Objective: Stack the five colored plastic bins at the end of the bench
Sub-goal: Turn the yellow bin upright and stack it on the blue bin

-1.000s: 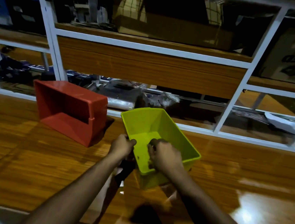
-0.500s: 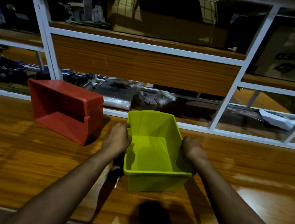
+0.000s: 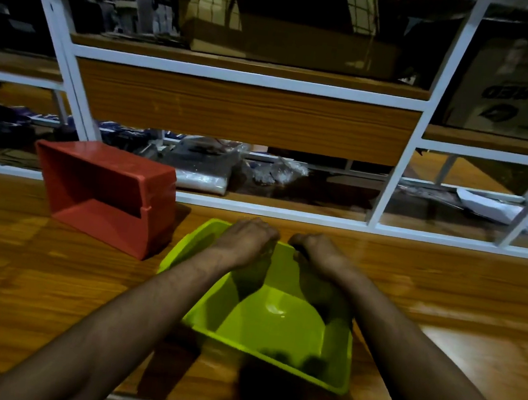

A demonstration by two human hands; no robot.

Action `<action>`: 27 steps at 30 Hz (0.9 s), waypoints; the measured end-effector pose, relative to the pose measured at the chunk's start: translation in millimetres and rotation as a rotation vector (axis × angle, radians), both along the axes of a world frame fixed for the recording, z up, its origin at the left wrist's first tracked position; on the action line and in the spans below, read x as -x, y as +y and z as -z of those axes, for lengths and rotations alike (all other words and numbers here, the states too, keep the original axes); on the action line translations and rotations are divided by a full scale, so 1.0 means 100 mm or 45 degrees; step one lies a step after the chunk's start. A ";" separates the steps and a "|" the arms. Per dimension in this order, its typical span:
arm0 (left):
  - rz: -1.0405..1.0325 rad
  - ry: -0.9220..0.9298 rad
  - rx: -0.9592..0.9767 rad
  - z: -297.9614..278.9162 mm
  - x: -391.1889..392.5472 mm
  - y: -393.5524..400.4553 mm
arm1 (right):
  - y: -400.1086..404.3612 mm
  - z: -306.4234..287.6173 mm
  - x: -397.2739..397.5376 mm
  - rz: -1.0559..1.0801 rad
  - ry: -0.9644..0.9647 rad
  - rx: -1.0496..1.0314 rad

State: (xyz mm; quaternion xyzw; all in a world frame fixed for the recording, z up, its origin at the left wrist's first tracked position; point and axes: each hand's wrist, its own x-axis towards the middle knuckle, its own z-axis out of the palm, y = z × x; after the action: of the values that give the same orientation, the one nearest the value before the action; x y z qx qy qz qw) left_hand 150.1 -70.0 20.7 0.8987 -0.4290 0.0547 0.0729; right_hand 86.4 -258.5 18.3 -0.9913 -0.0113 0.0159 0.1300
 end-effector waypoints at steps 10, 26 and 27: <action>-0.234 -0.131 0.003 0.15 -0.07 0.05 | 0.06 -0.05 0.02 -0.085 -0.266 0.190; -0.831 0.657 0.523 0.18 -0.36 0.67 | -0.12 0.43 0.21 0.459 -0.391 -0.298; -0.829 0.760 0.604 0.19 -0.36 0.69 | -0.15 0.46 0.20 0.540 -0.350 -0.493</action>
State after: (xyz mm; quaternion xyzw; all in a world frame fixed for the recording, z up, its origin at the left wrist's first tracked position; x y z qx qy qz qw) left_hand 186.4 -1.1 1.7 0.9211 -0.0626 -0.0890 0.3739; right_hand 66.3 -273.1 -27.5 -0.9213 0.1753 -0.1482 0.3138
